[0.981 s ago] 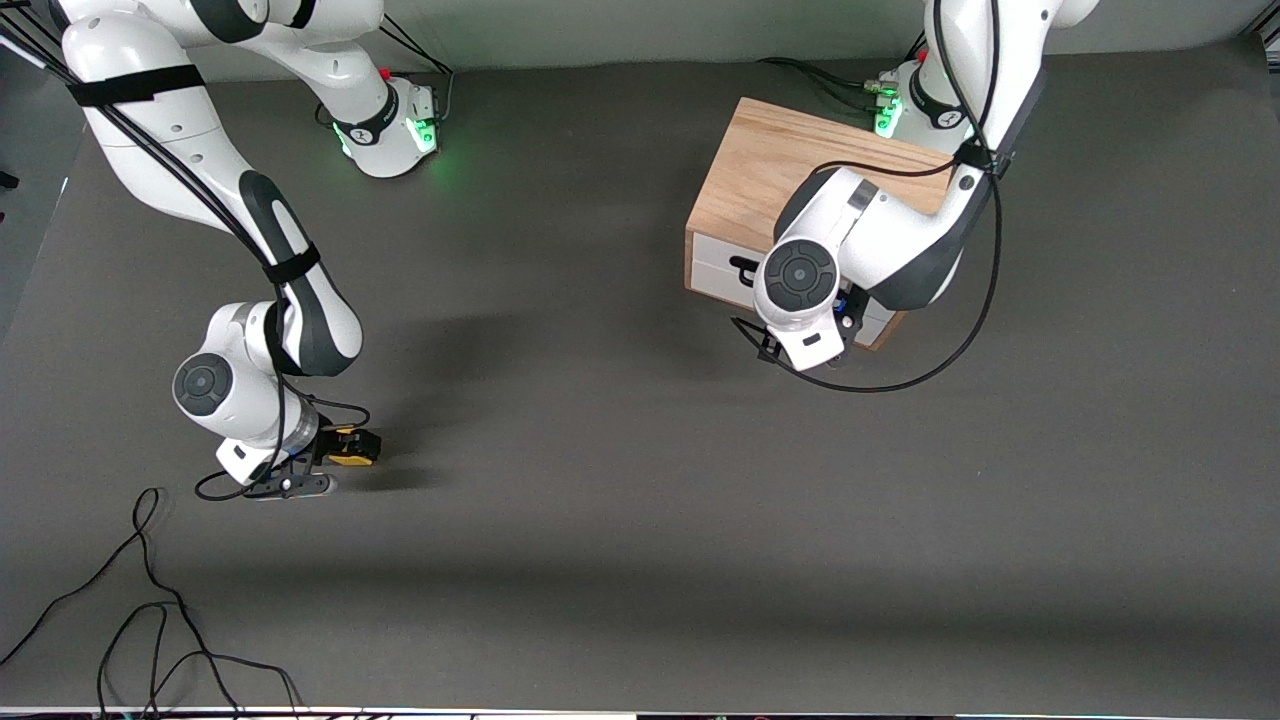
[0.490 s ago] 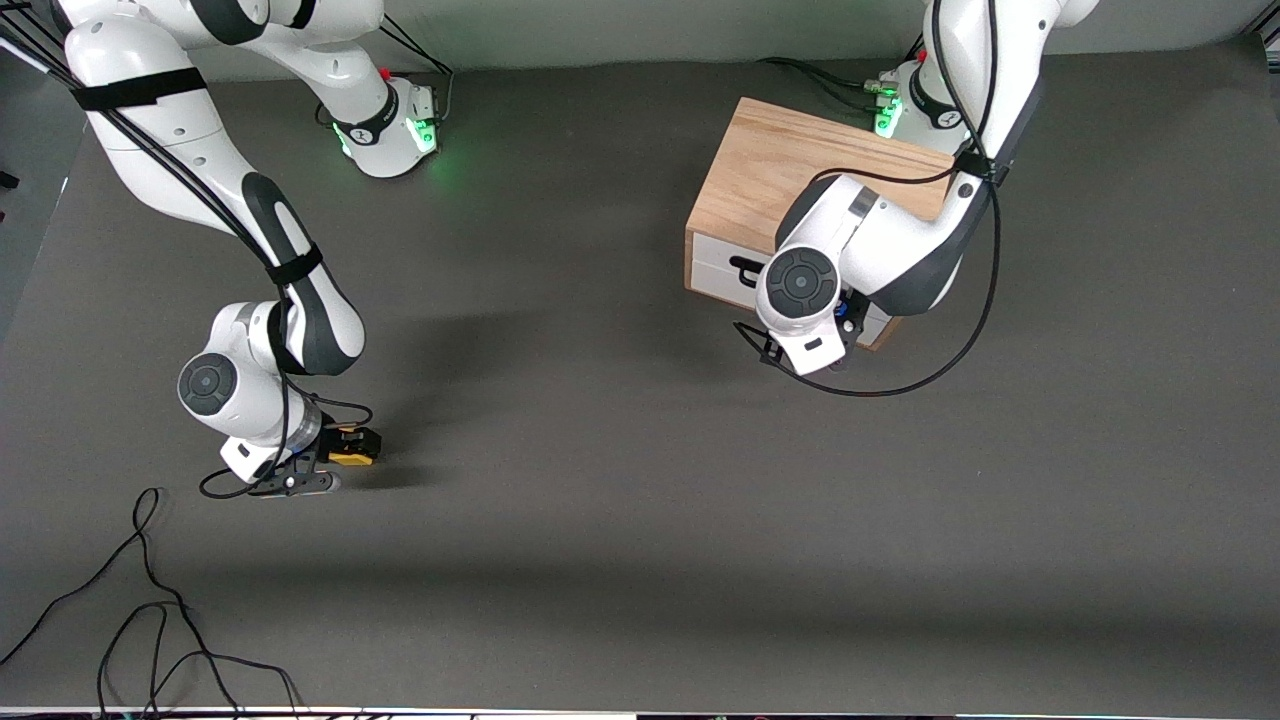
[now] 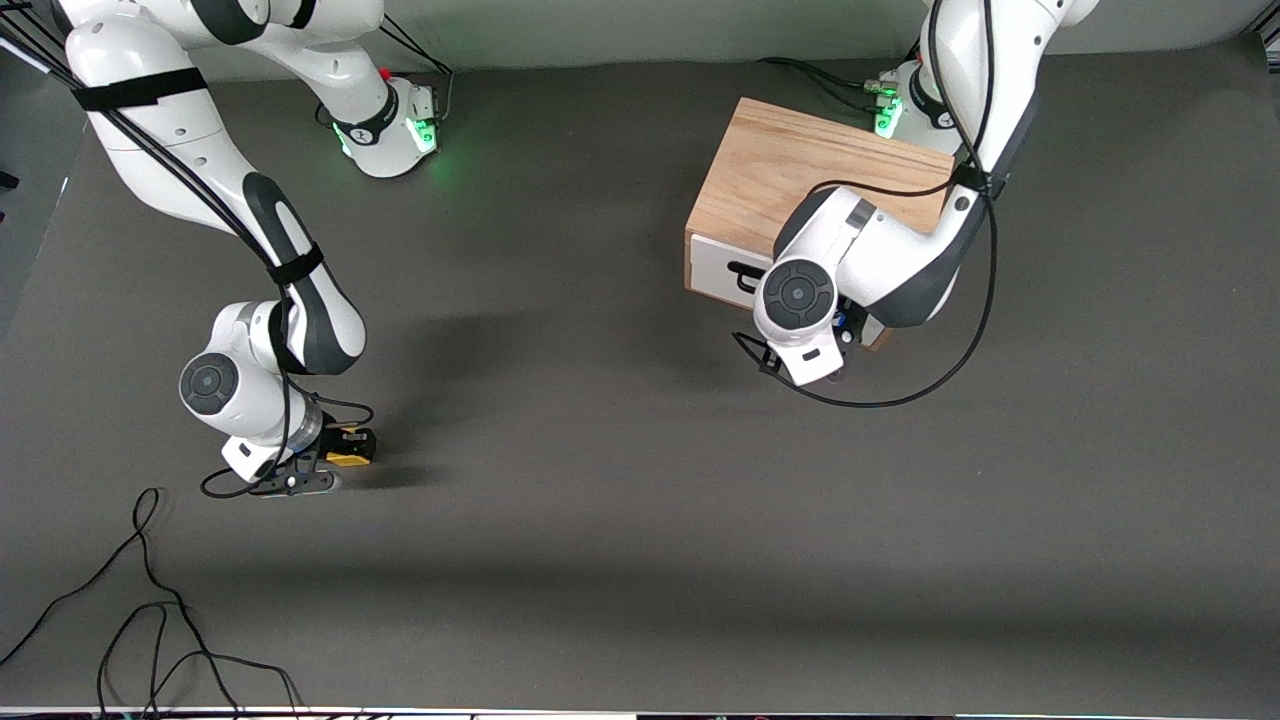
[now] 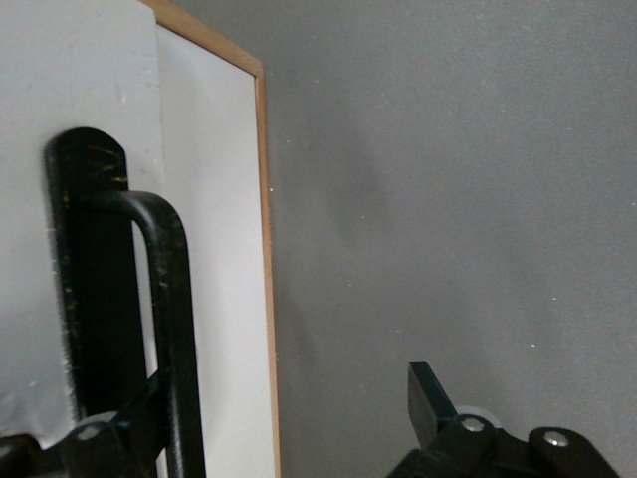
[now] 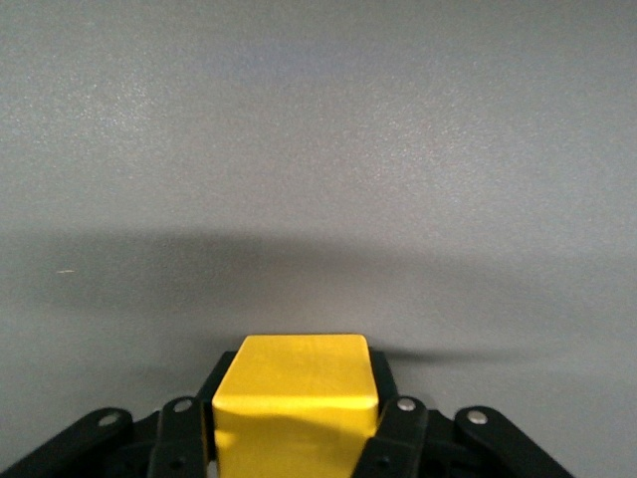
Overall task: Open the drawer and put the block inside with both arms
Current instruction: 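Pull the drawer open with the left gripper while the right gripper lifts the cube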
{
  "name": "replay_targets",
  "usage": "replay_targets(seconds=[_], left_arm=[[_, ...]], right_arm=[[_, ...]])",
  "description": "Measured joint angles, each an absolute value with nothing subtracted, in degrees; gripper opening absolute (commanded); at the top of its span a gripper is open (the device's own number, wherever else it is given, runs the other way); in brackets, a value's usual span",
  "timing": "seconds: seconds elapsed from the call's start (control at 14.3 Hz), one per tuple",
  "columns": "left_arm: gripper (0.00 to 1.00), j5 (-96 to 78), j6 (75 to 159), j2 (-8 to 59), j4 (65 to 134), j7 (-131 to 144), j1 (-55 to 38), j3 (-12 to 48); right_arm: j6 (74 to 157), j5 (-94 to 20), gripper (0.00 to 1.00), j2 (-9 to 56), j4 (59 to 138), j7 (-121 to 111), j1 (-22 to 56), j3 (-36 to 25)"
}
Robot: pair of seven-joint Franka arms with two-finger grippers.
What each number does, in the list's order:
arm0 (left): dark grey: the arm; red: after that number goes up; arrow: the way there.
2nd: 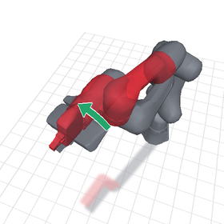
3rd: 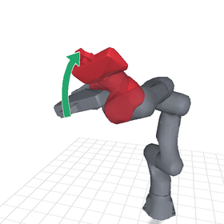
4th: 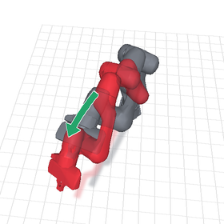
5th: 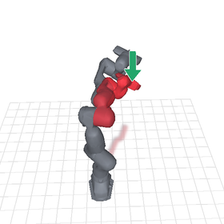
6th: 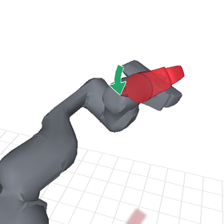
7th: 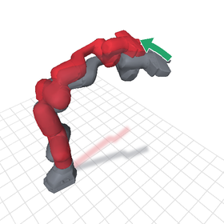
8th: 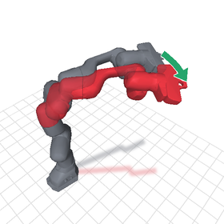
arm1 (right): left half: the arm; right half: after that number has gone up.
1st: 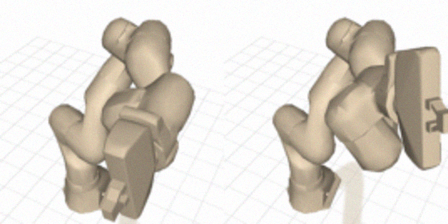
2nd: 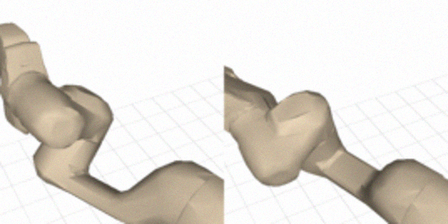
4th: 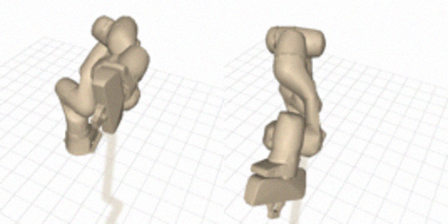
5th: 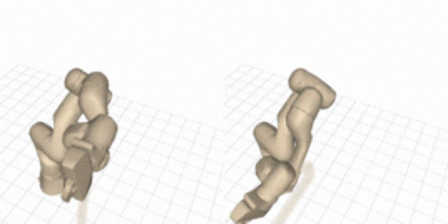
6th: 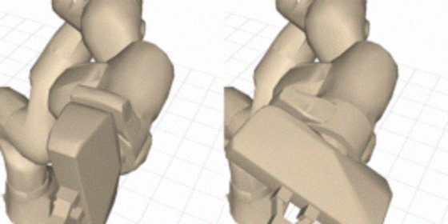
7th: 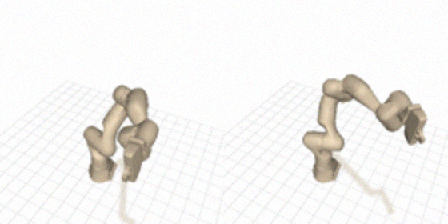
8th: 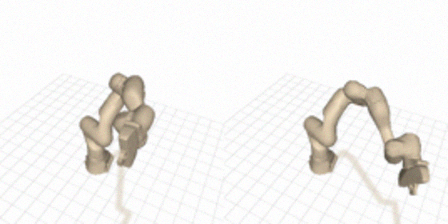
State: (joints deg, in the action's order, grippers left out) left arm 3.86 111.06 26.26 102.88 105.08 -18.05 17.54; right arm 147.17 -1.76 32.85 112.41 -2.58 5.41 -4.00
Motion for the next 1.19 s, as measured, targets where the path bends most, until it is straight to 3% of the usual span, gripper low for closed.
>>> replay_targets(seconds=[0.28, 0.49, 0.7, 0.98, 1.19], left_arm=[[1.00, 5.6, 112.2, 28.9, 99.6, 105.0, -18.1, 17.6], [1.00, 6.0, 111.5, 32.3, 94.8, 104.0, -18.1, 17.7], [1.00, 6.7, 111.4, 34.3, 91.1, 103.2, -18.1, 17.7], [1.00, 7.6, 112.2, 36.2, 87.4, 103.0, -18.1, 17.7], [1.00, 7.7, 111.4, 36.9, 85.2, 103.0, -18.1, 17.7]], right_arm=[[147.2, -1.8, 0.41, 32.8, 112.4, -2.6, 5.4, -4.0], [147.3, -1.8, 0.29, 32.4, 112.1, -2.7, 5.4, -4.0], [146.9, -1.8, 0.27, 31.4, 111.1, -2.7, 5.4, -4.0], [138.2, -1.8, 0.27, 29.1, 106.9, -2.7, 5.5, -4.0], [125.8, -1.8, 0.27, 27.3, 99.7, -2.7, 5.6, -4.0]])
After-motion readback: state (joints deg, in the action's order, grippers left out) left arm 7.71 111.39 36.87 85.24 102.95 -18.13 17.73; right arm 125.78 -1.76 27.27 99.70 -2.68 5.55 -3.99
